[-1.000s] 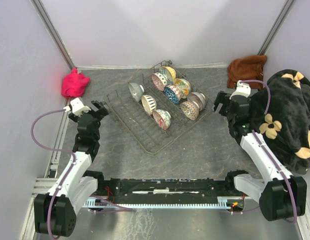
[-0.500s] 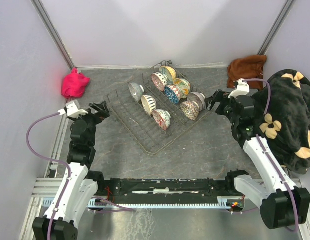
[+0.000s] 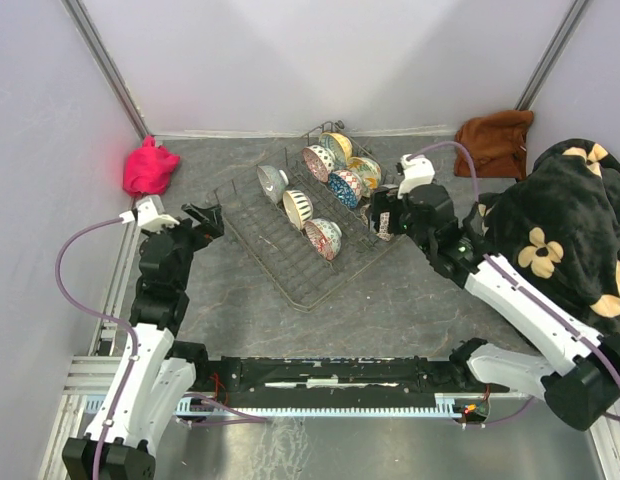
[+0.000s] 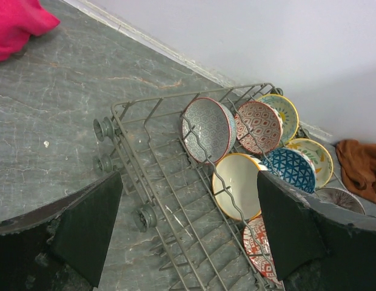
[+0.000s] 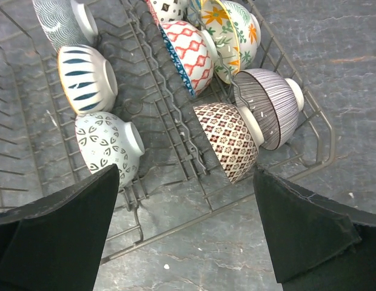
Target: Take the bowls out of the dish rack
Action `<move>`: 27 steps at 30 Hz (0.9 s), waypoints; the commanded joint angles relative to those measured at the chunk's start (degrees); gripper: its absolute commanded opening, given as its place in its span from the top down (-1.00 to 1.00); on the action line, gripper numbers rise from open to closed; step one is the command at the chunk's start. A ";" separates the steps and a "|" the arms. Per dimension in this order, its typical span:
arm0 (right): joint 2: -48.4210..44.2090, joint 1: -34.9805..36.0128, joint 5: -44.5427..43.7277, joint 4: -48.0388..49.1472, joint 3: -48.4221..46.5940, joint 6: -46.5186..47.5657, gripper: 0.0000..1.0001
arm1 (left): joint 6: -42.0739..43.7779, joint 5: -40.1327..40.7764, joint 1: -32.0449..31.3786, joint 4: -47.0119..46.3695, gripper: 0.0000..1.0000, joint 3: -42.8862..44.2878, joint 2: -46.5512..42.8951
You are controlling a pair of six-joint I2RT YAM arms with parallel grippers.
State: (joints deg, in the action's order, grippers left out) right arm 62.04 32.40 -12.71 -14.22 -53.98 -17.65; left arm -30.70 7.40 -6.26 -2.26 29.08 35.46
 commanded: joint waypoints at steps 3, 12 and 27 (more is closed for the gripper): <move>4.52 9.13 -16.79 -6.24 -6.40 6.11 -0.99 | -1.68 -0.31 -0.63 2.70 -0.97 2.83 3.42; 9.14 15.32 -21.17 -4.78 -8.40 9.18 -0.96 | 1.21 8.92 -8.82 2.91 -0.93 6.30 12.86; 14.98 21.34 -9.75 -1.15 -10.38 7.69 -0.83 | 2.75 31.98 -22.15 8.88 -0.93 13.11 22.99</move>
State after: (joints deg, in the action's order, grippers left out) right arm 76.14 50.39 -31.40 -20.12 -61.19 -7.88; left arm -28.88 31.24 -28.32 5.28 40.34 59.44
